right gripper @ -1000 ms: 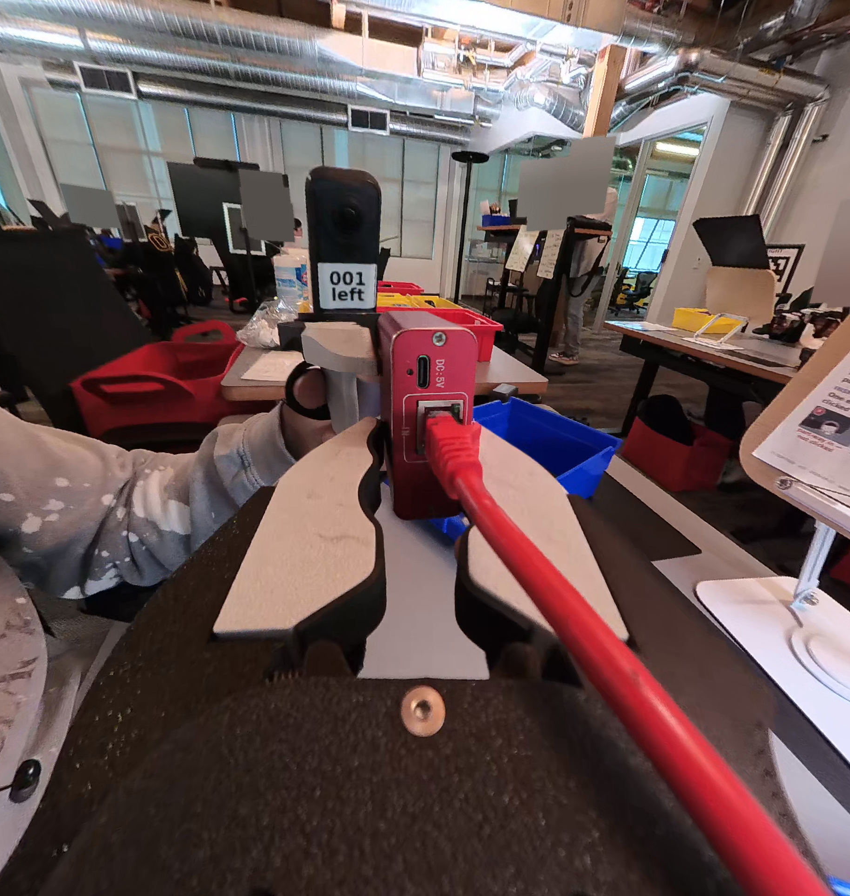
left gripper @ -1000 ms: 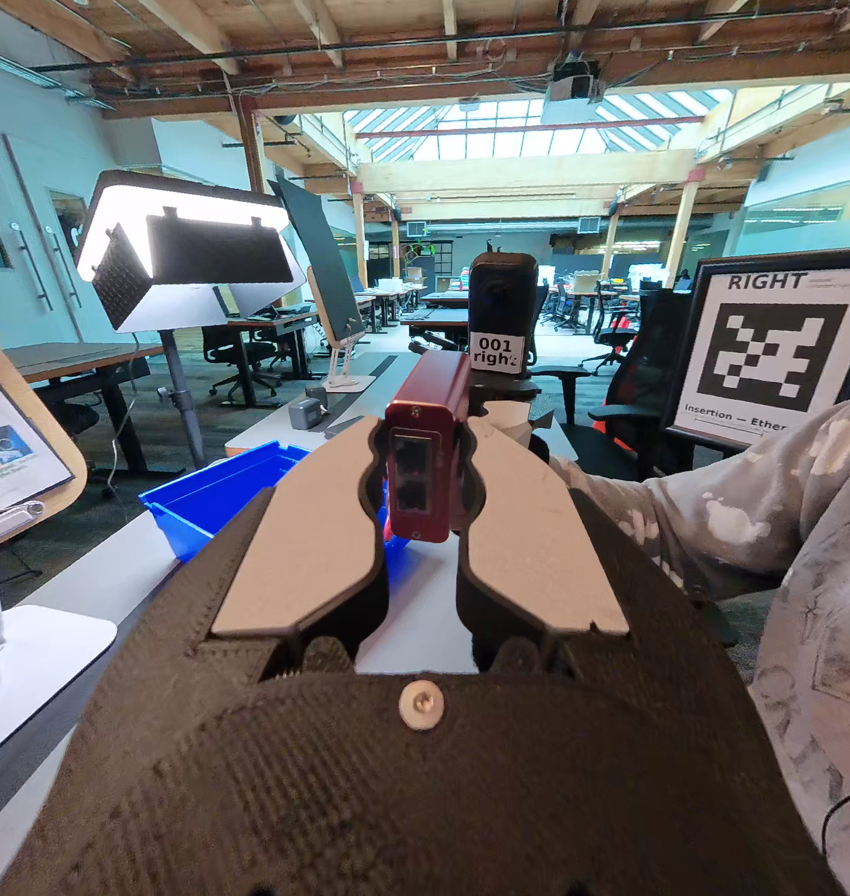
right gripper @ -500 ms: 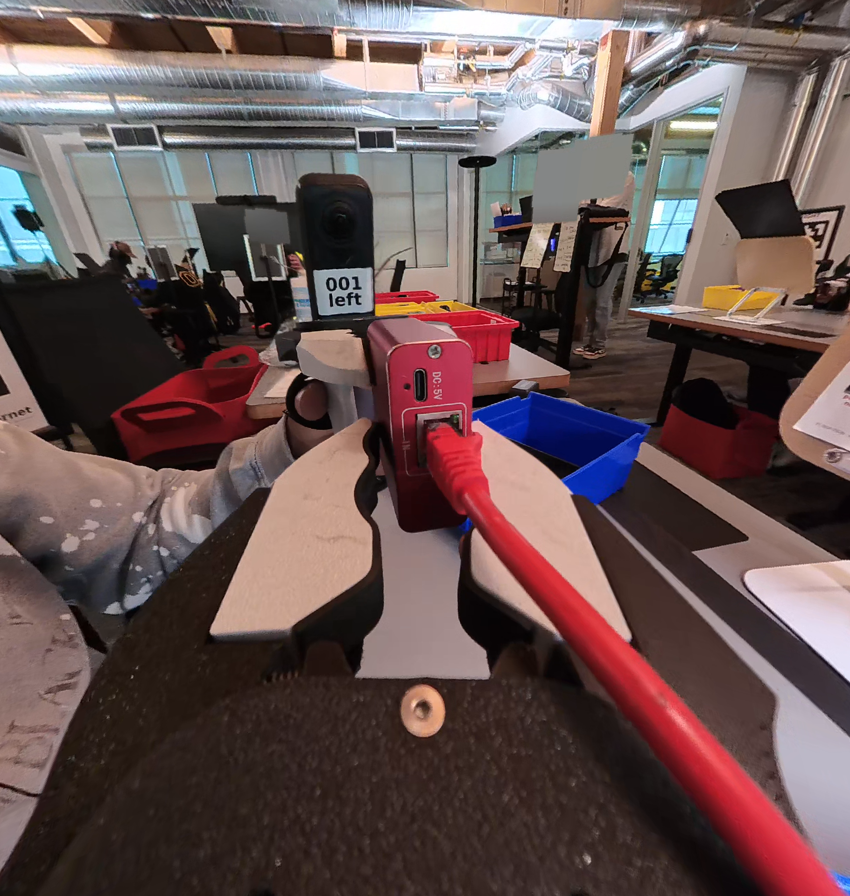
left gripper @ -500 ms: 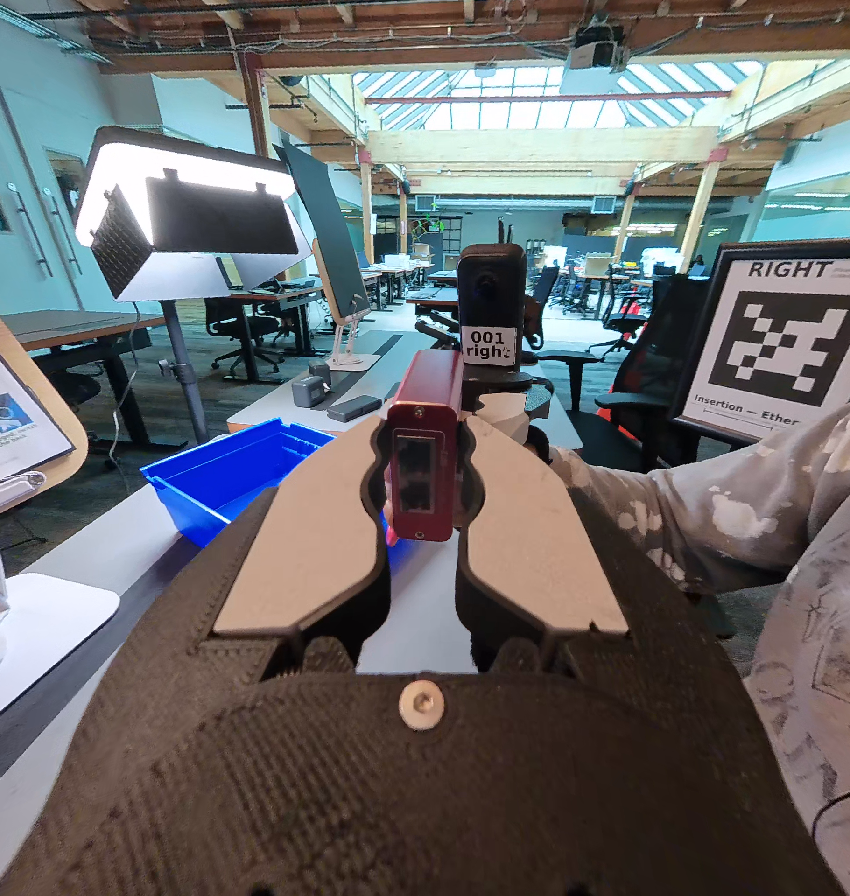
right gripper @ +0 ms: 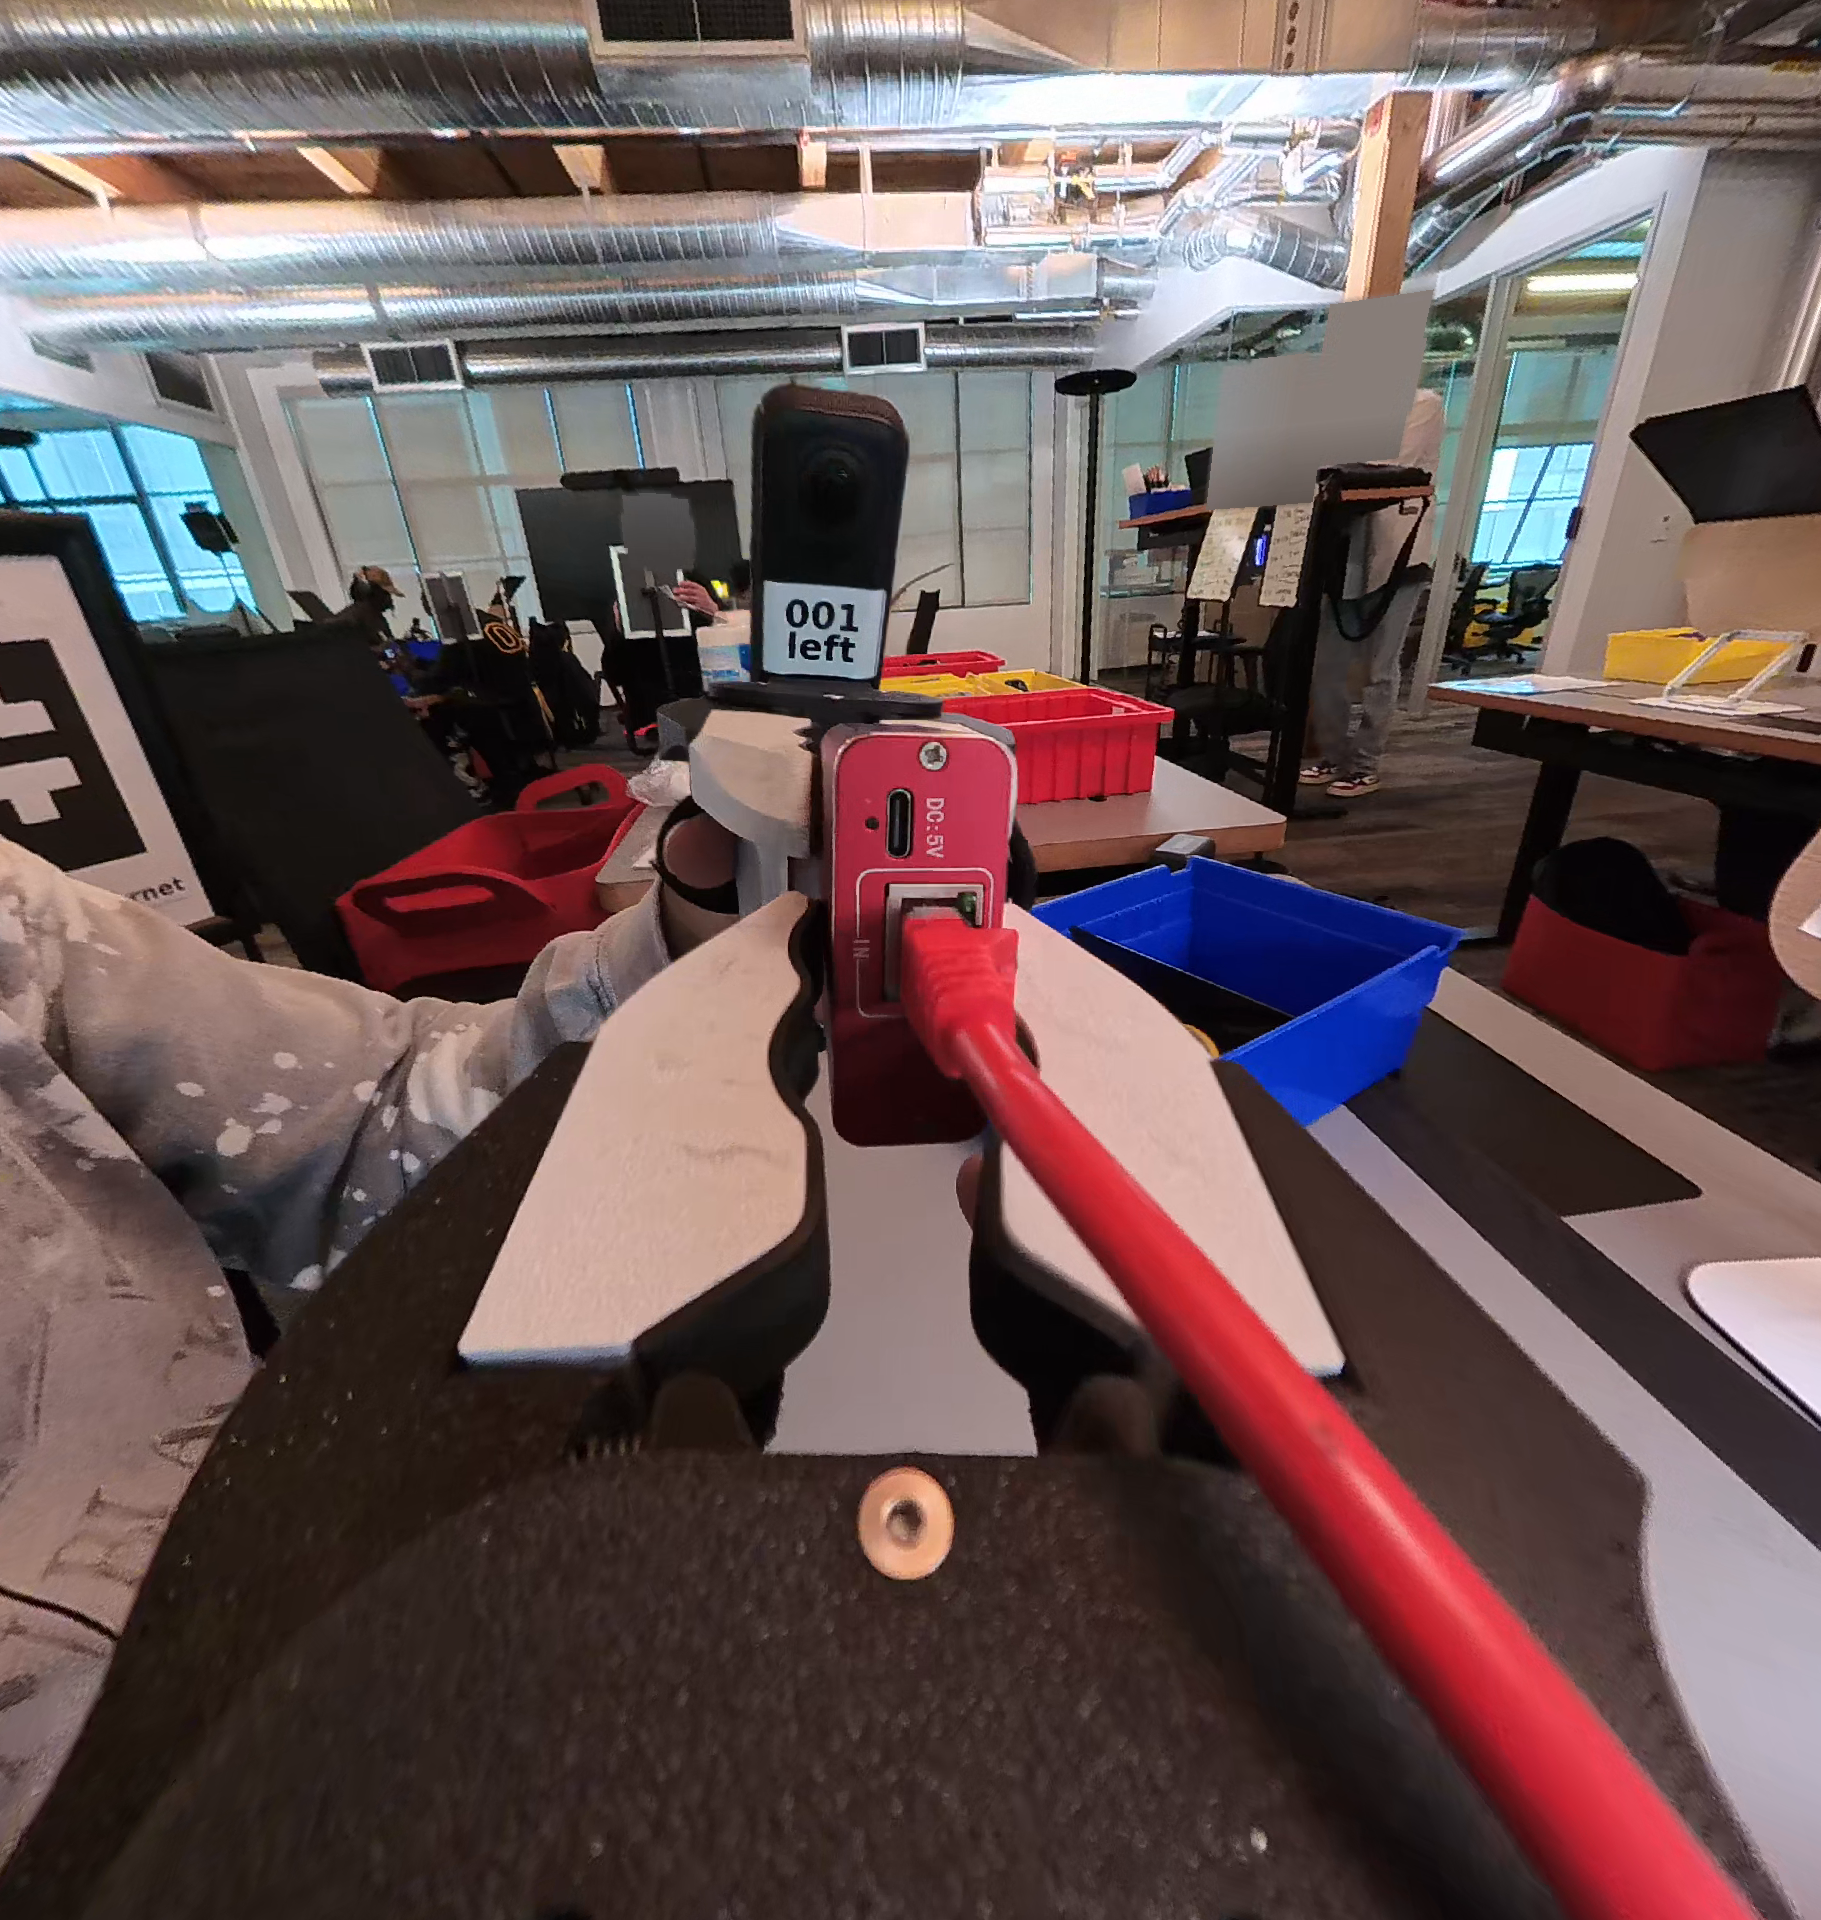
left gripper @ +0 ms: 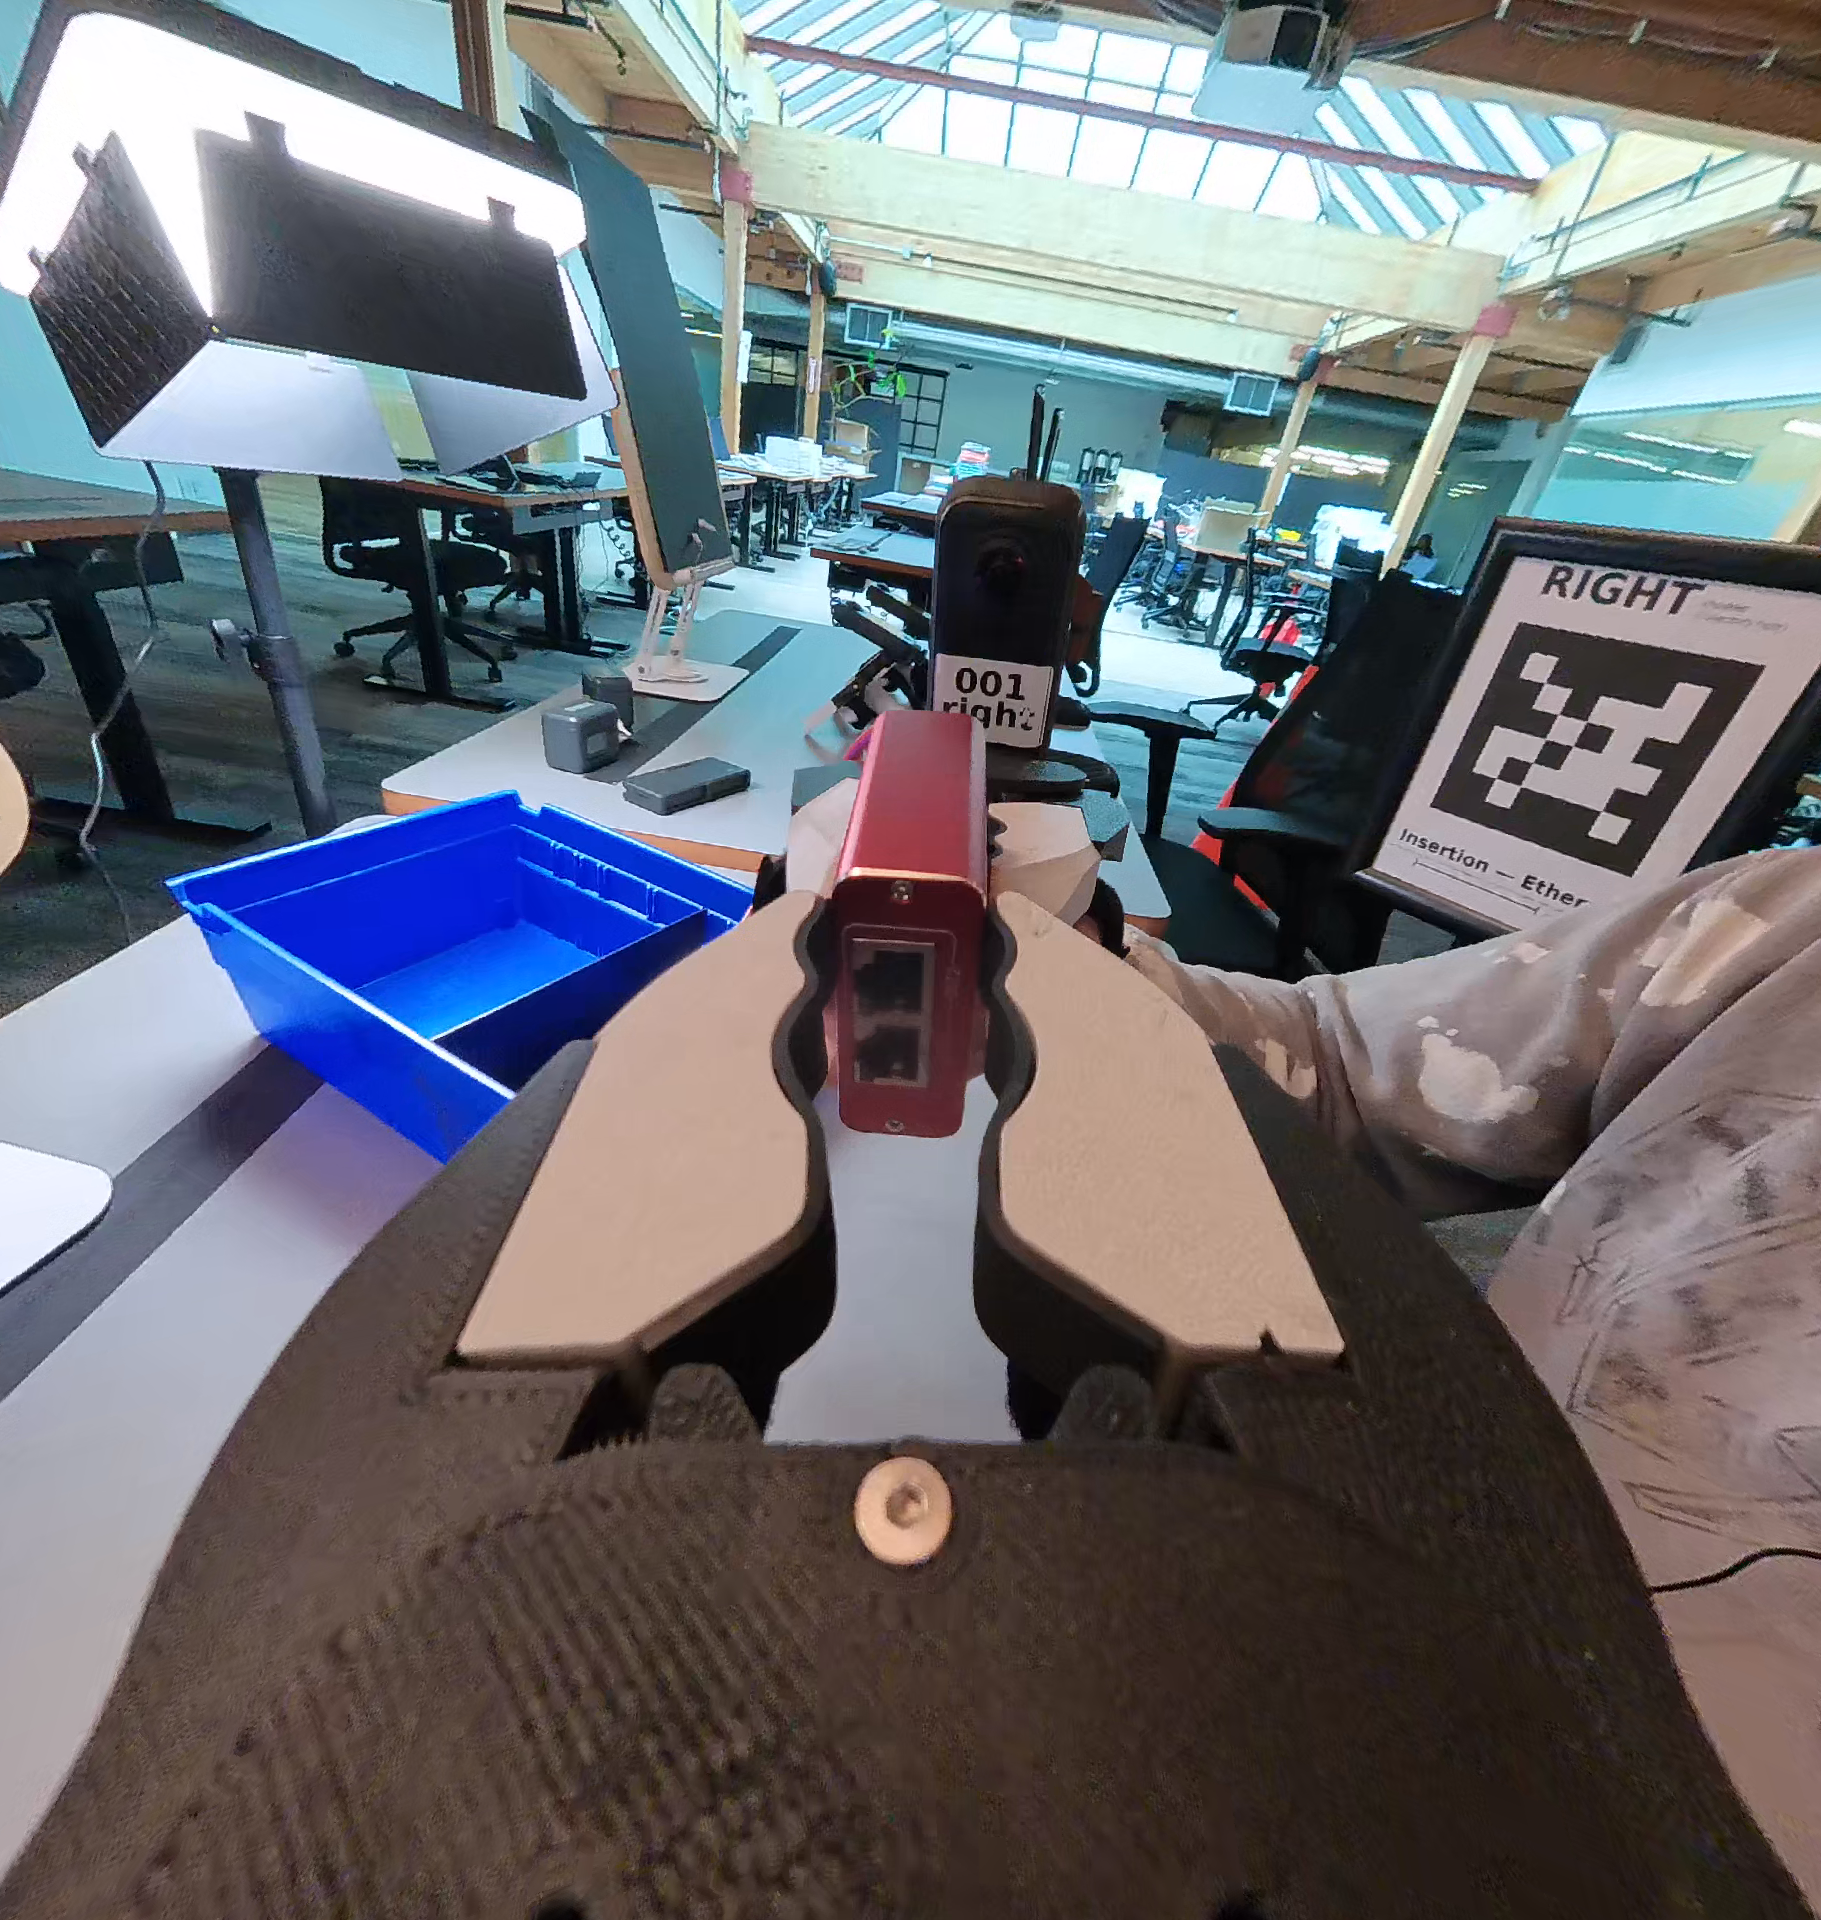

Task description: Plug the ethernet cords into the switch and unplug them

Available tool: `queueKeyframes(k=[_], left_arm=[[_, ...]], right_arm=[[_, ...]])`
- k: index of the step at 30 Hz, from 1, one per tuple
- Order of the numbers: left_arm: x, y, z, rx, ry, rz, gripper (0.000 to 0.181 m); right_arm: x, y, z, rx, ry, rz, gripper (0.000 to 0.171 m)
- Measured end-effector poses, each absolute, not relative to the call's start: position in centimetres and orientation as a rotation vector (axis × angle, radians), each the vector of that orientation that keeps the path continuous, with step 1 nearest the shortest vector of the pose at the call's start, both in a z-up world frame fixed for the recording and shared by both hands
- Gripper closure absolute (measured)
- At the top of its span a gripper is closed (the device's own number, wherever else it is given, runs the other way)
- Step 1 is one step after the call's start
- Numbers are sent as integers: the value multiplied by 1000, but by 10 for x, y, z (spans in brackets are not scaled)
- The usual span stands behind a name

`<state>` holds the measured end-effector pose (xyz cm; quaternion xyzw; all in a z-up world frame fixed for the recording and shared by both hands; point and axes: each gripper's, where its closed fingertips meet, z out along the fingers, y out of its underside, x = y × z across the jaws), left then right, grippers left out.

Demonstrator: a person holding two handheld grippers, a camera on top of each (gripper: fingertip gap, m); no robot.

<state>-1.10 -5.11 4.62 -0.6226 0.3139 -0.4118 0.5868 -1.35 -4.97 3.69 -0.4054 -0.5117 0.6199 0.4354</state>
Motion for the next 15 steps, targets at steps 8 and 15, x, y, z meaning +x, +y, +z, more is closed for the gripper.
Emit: queueKeyframes(k=[8, 15], left_arm=[[-104, -47, 80, -1396, 569, -782, 141], [-234, 3, -19, -1915, 490, -323, 152]], right_arm=[[8, -28, 57, -1011, -1180, 1573, 144], [21, -16, 68, -997, -1132, 1536, 144]])
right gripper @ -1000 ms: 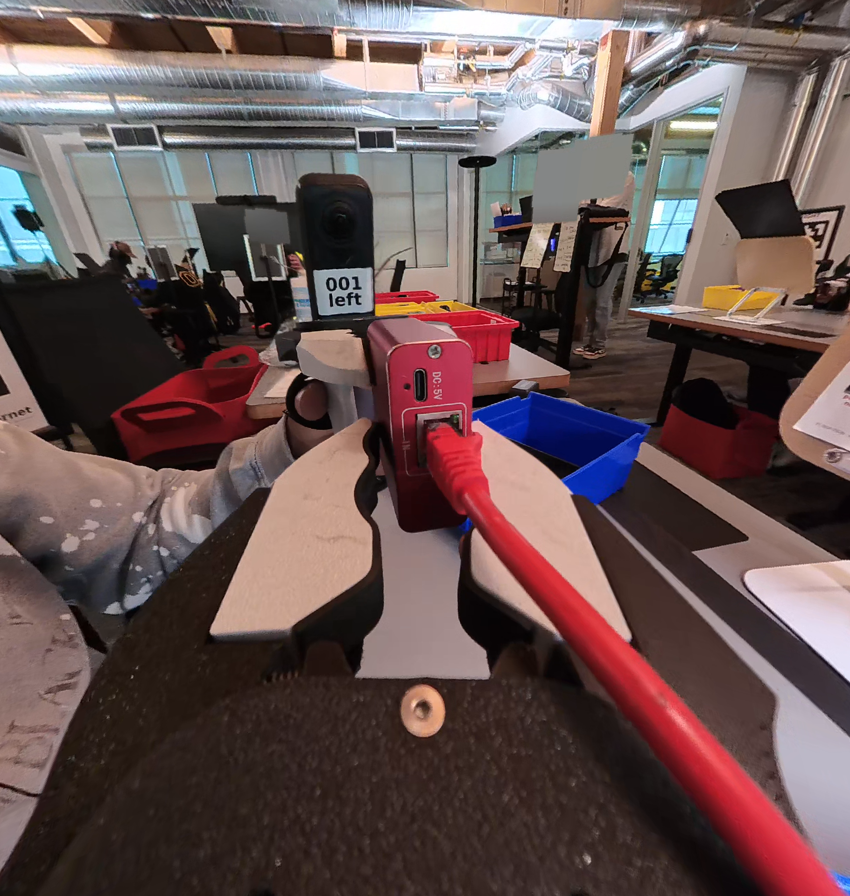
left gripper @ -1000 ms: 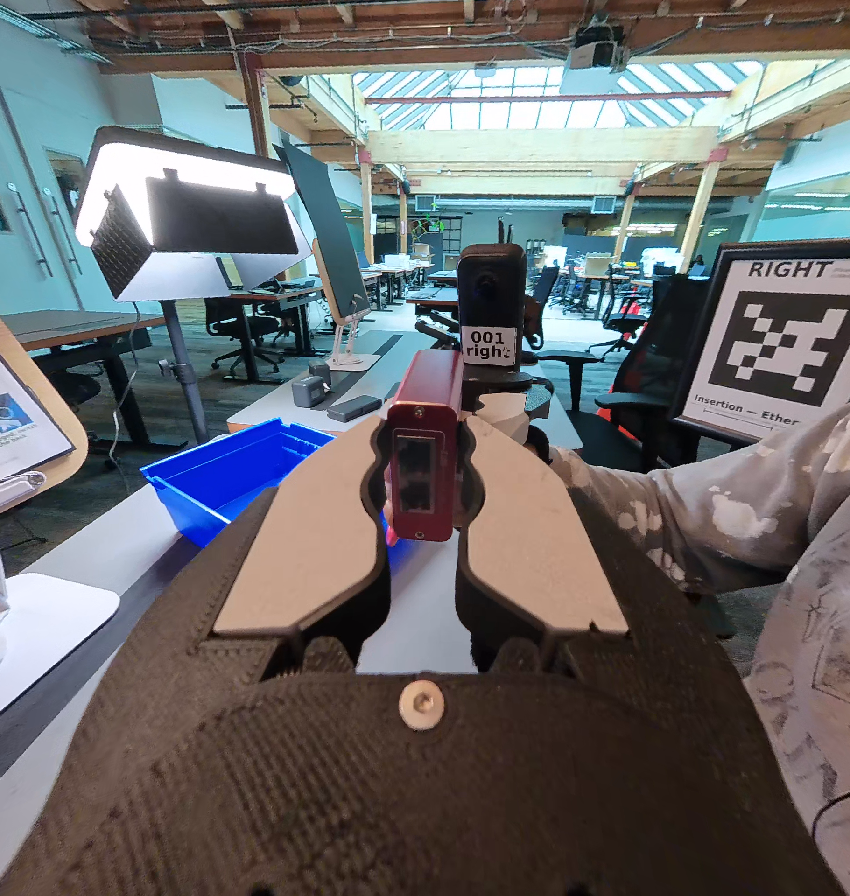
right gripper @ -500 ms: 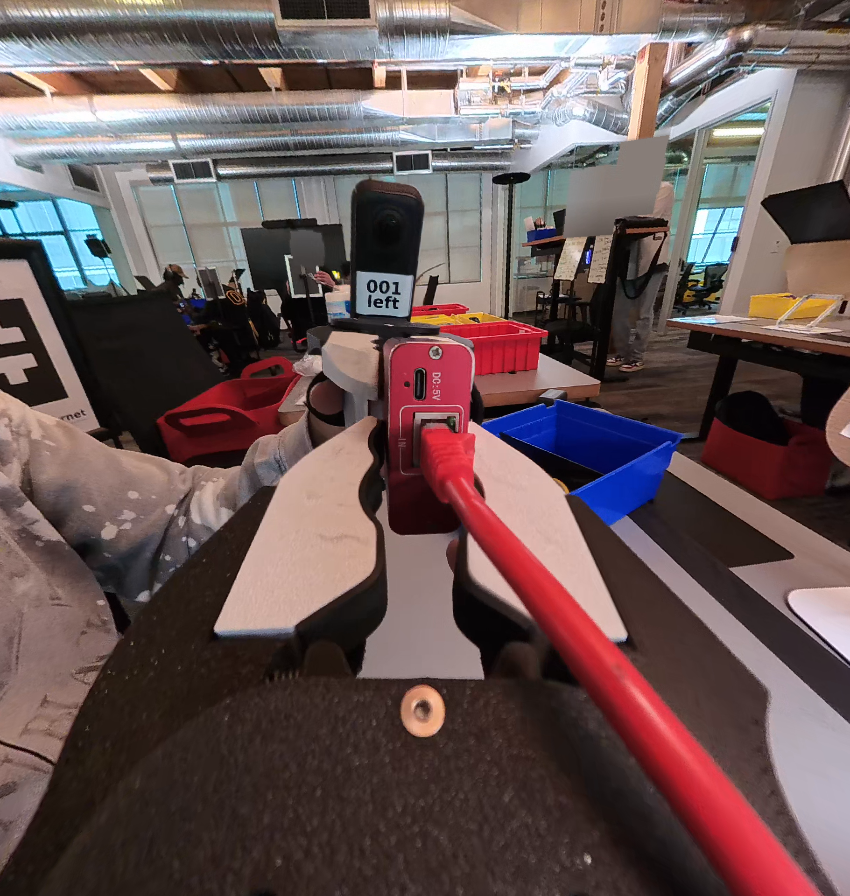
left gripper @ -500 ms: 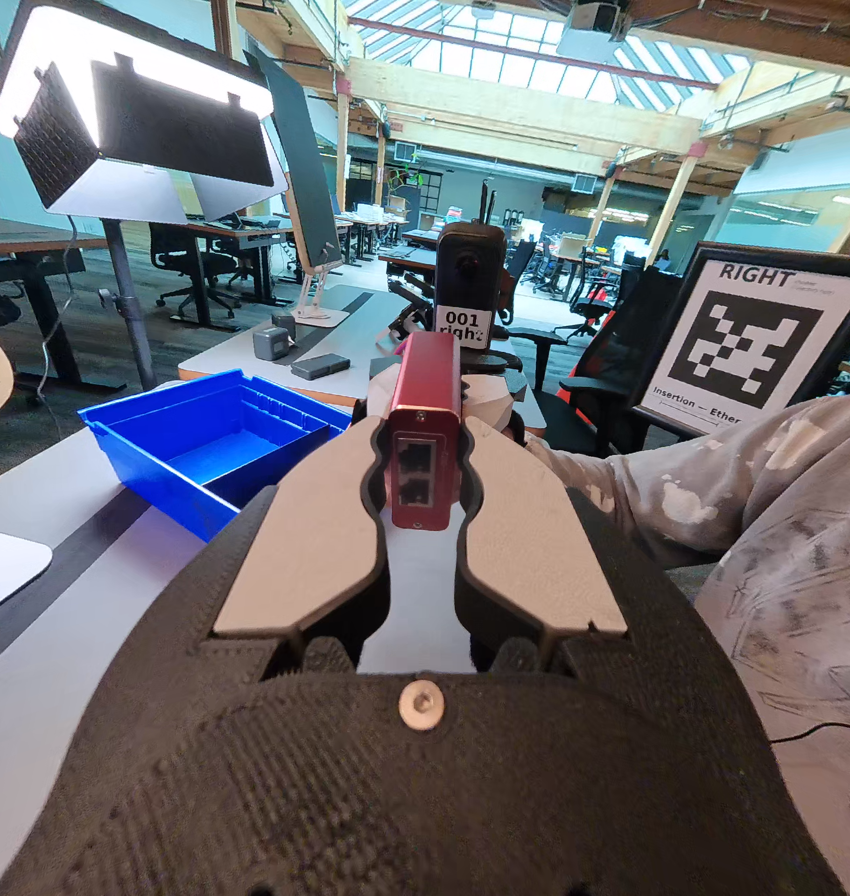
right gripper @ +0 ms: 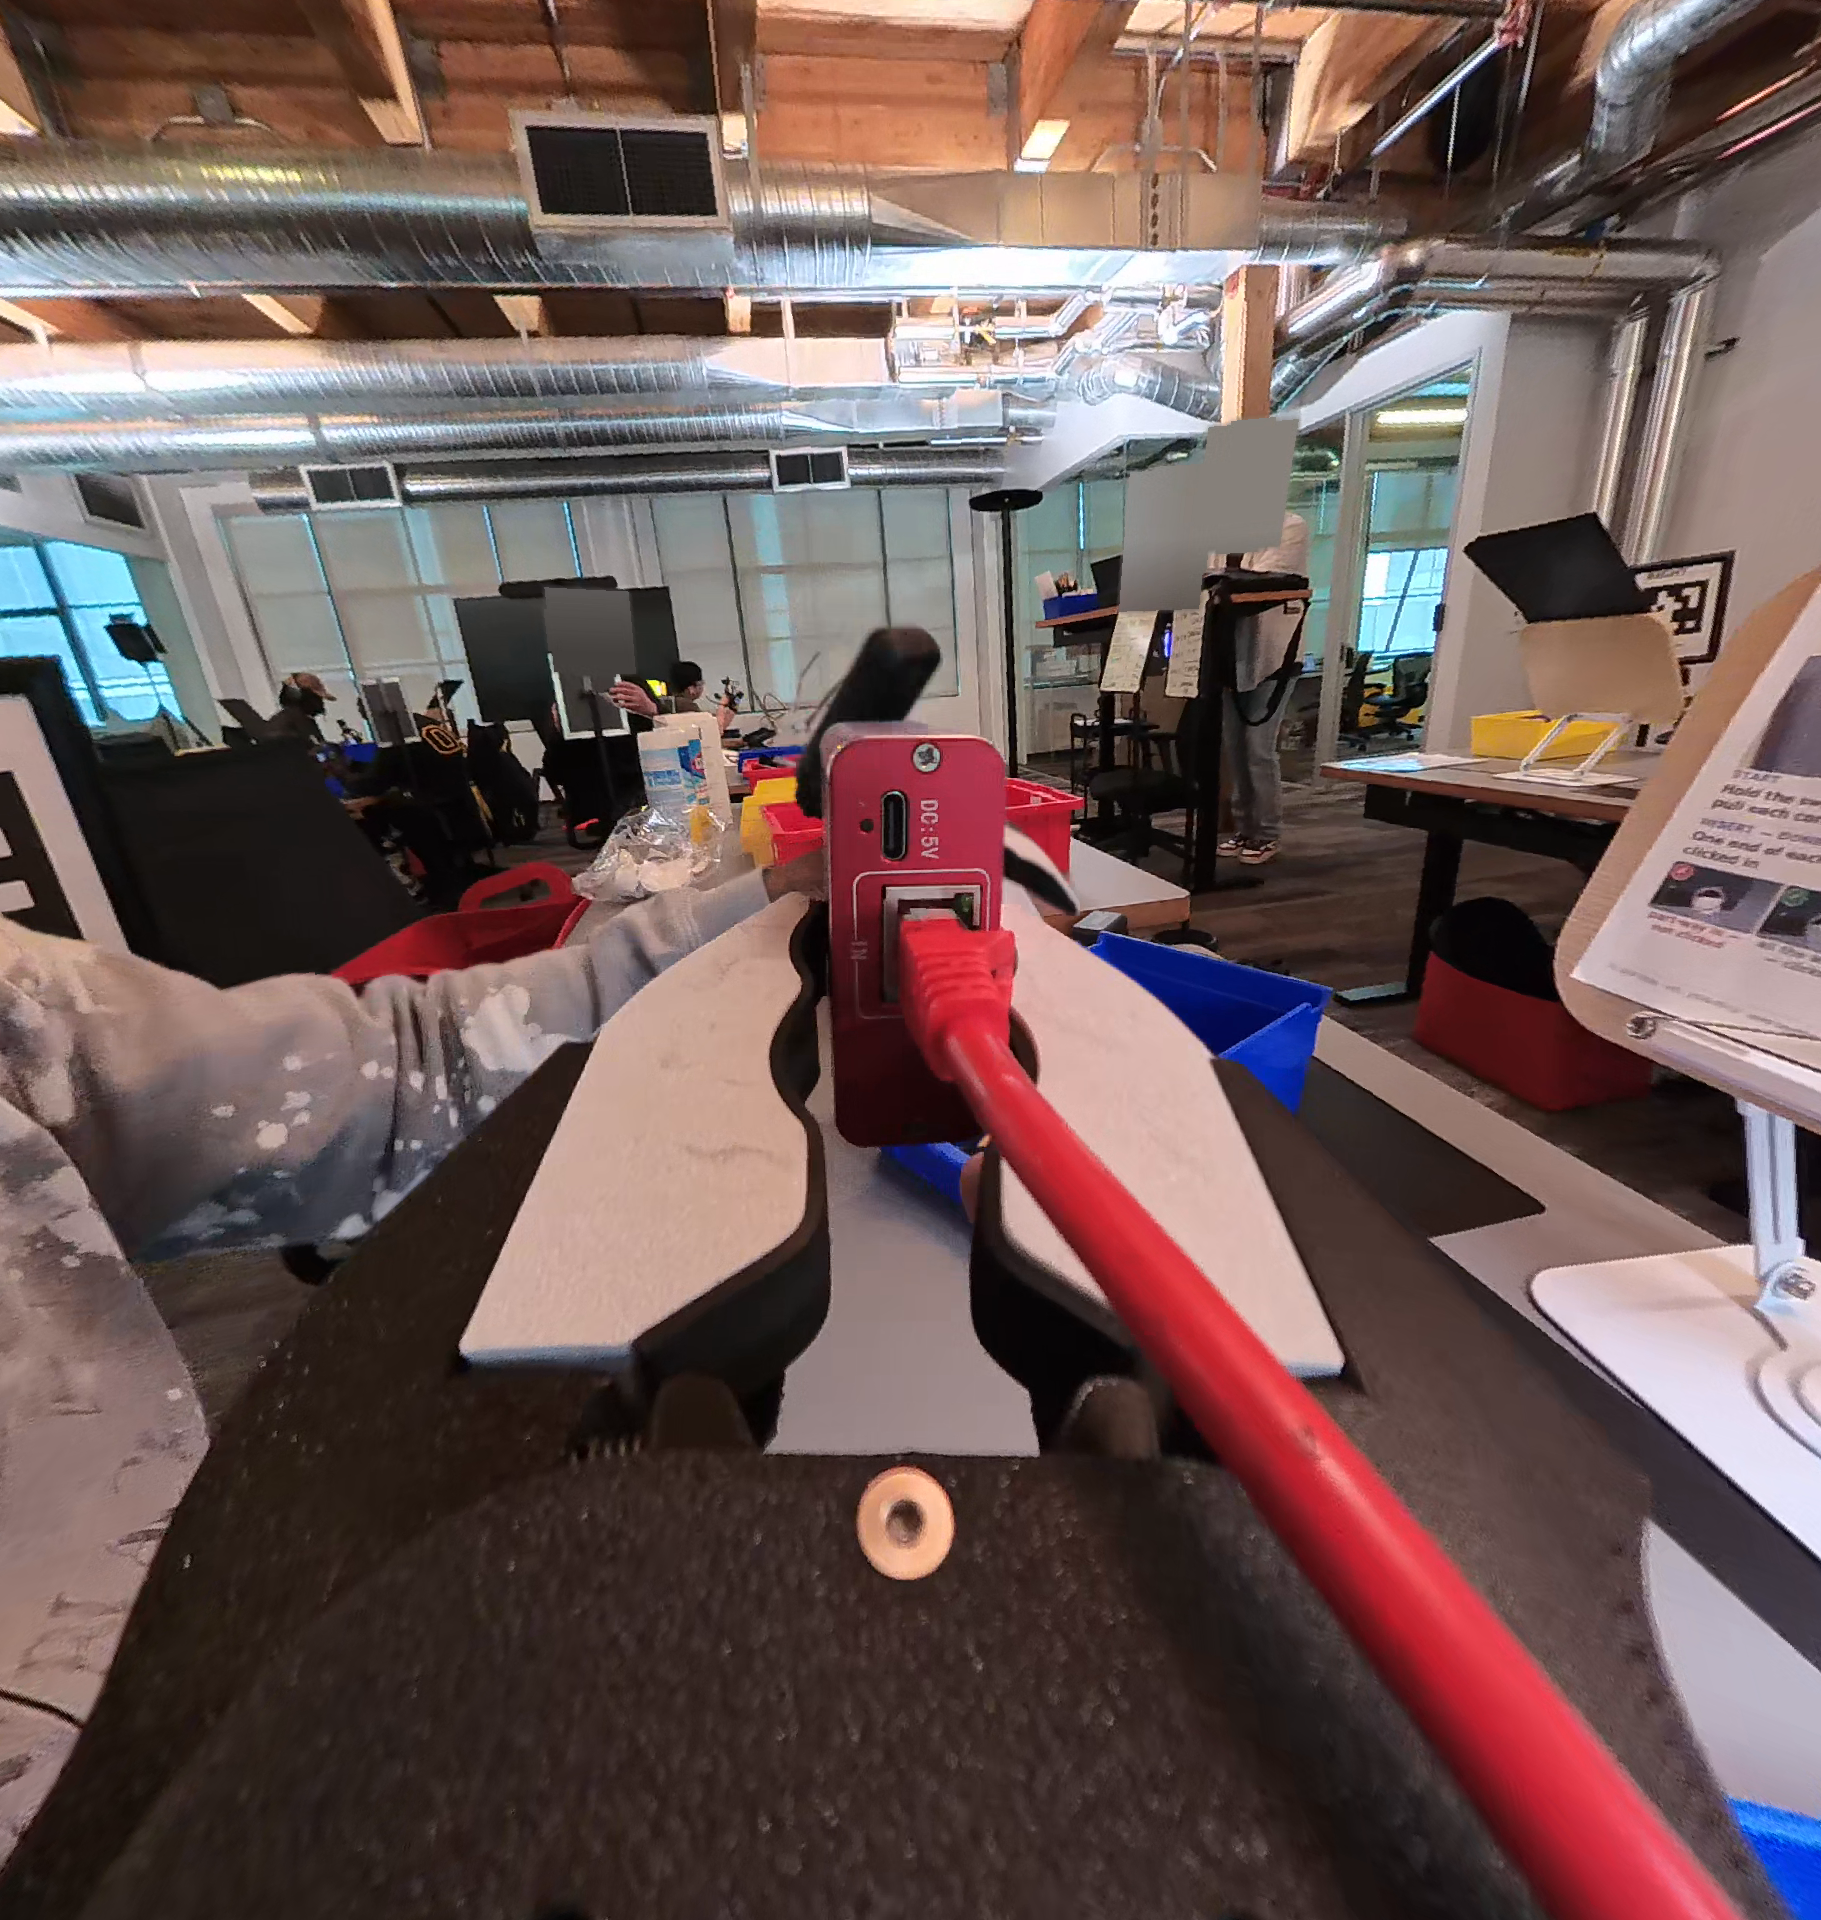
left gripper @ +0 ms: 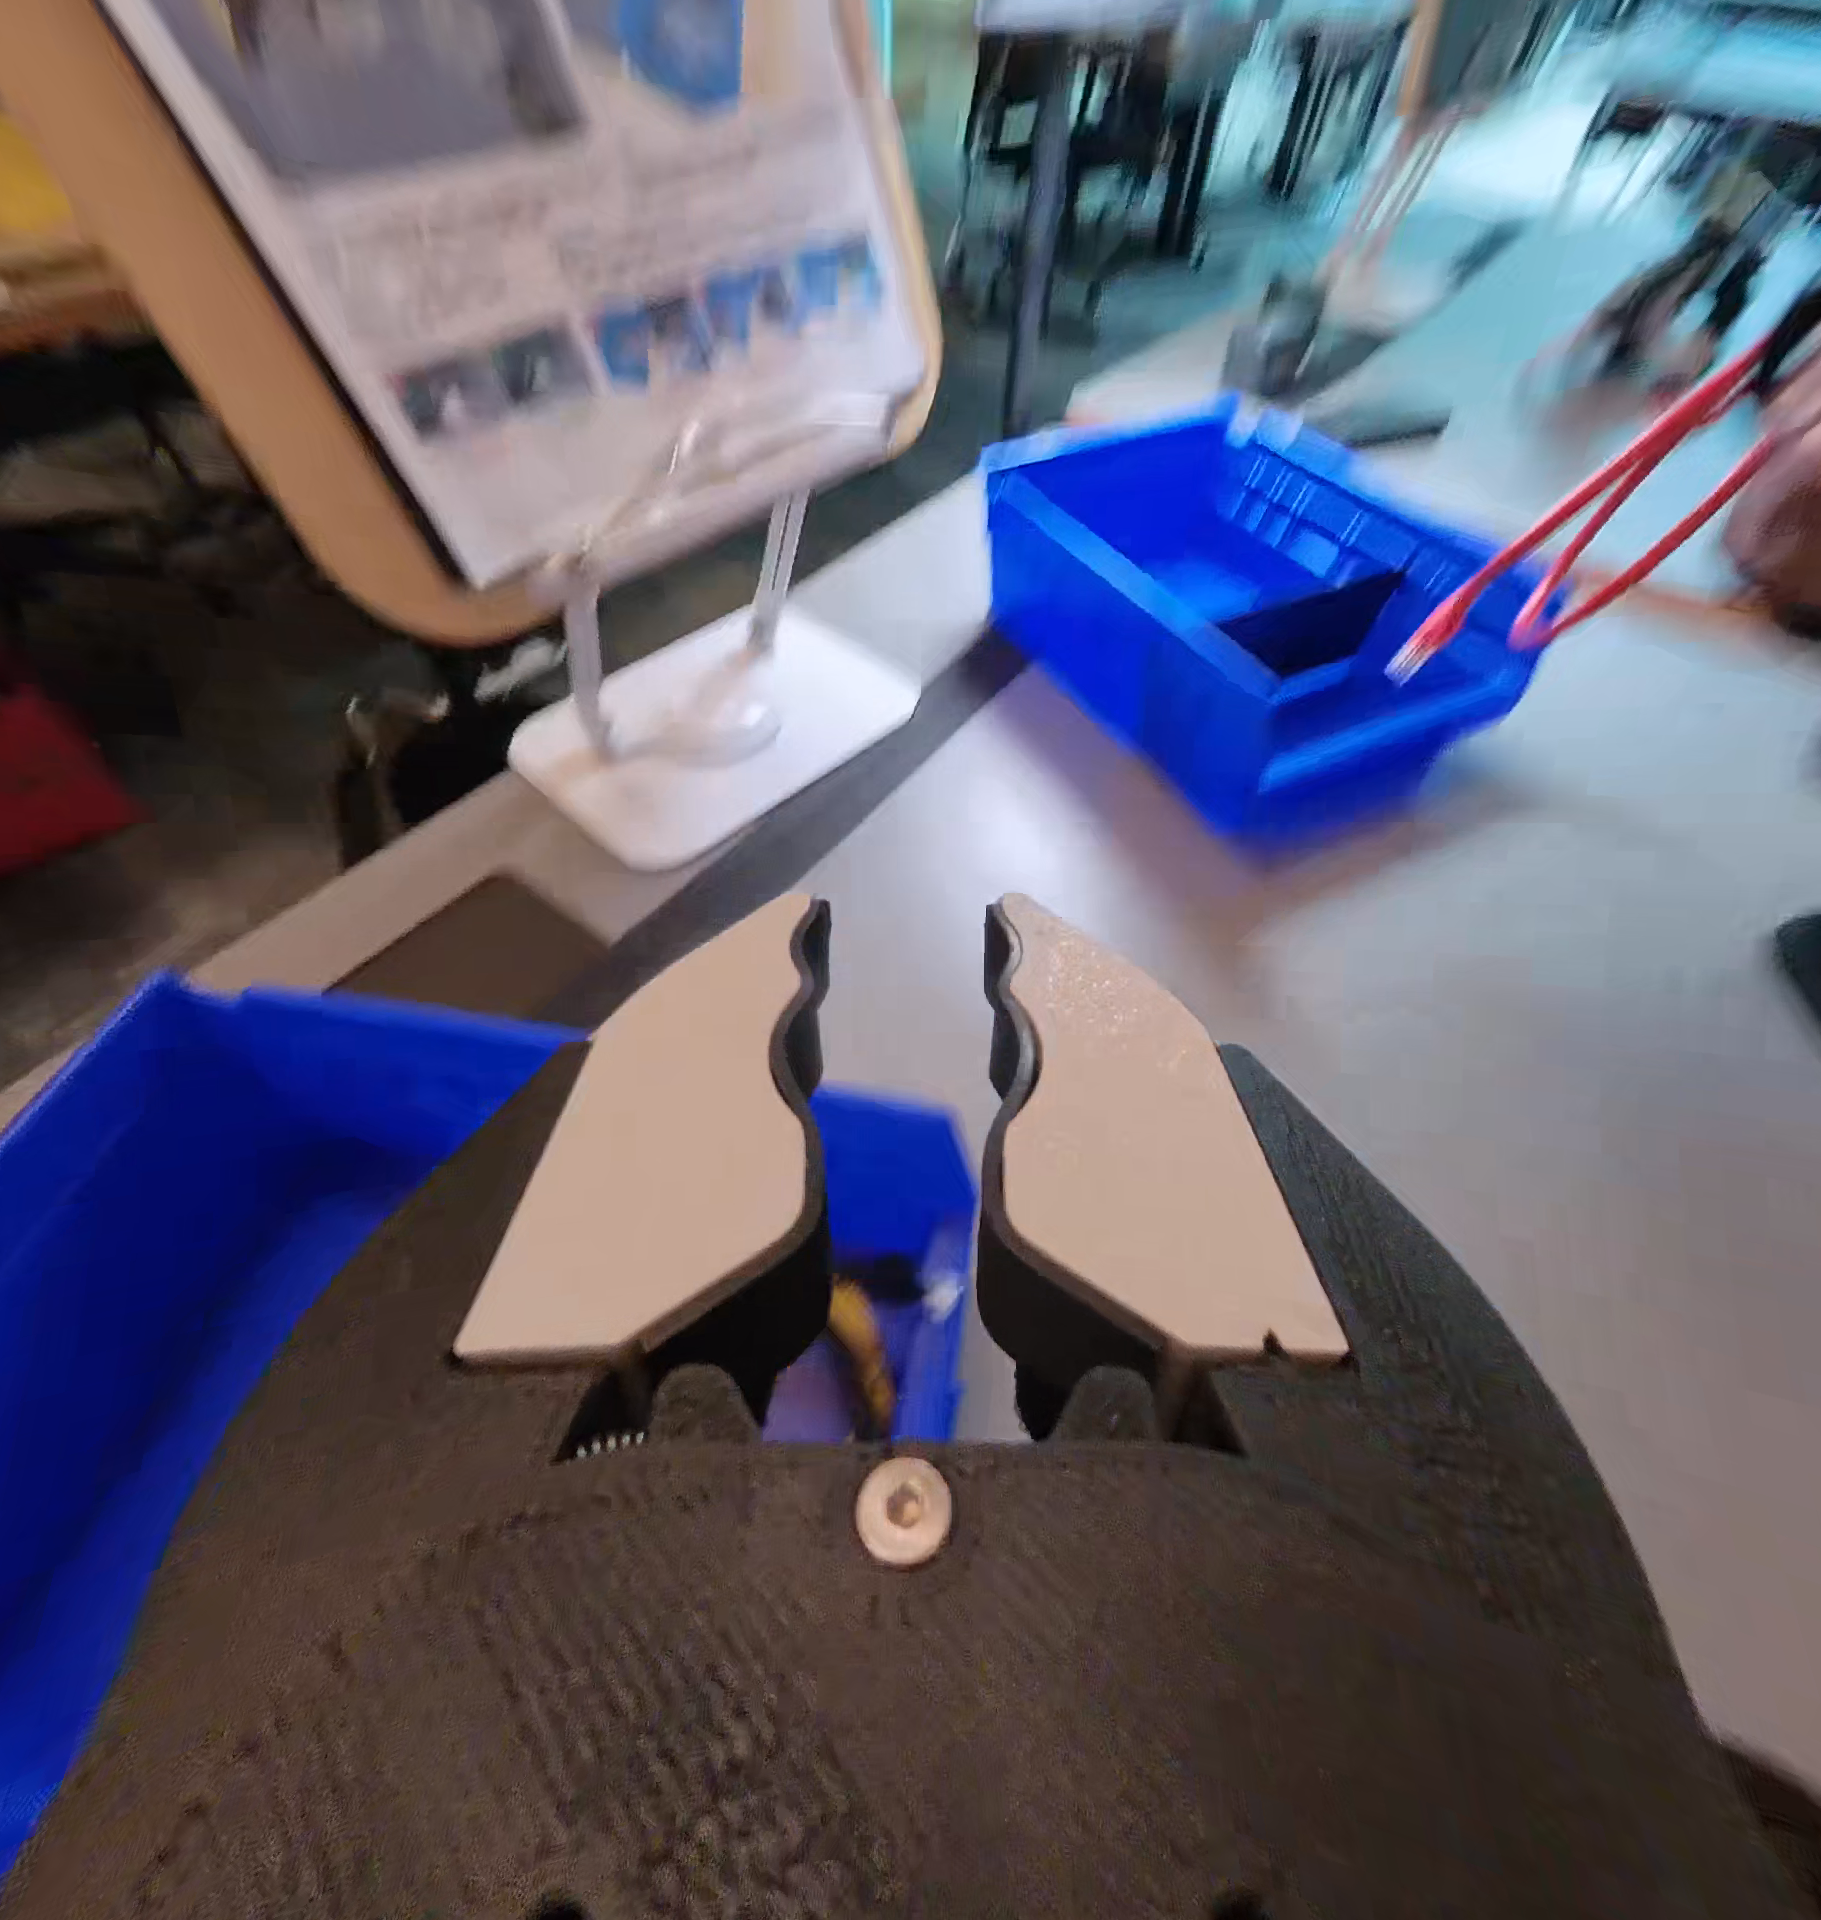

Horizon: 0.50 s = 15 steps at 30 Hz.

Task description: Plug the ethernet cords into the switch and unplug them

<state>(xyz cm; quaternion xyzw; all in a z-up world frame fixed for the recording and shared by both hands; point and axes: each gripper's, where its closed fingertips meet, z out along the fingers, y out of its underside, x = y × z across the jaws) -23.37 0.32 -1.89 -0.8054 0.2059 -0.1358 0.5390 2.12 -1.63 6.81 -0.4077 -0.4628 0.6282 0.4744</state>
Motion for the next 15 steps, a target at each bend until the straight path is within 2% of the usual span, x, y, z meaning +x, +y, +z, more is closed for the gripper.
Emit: queueKeyframes(k=[4, 8, 15], left_arm=[[-275, 7, -86, -2181, 673, 2, 156], [-281, 4, -126, -2254, 941, 149, 162], [-262, -16, -159, -2289, 1346, 61, 158]], right_arm=[[21, -16, 67, -989, -1136, 1531, 144], [17, -13, 60, -1008, -1136, 1549, 144], [21, -19, 56, -897, -1172, 1616, 143]])
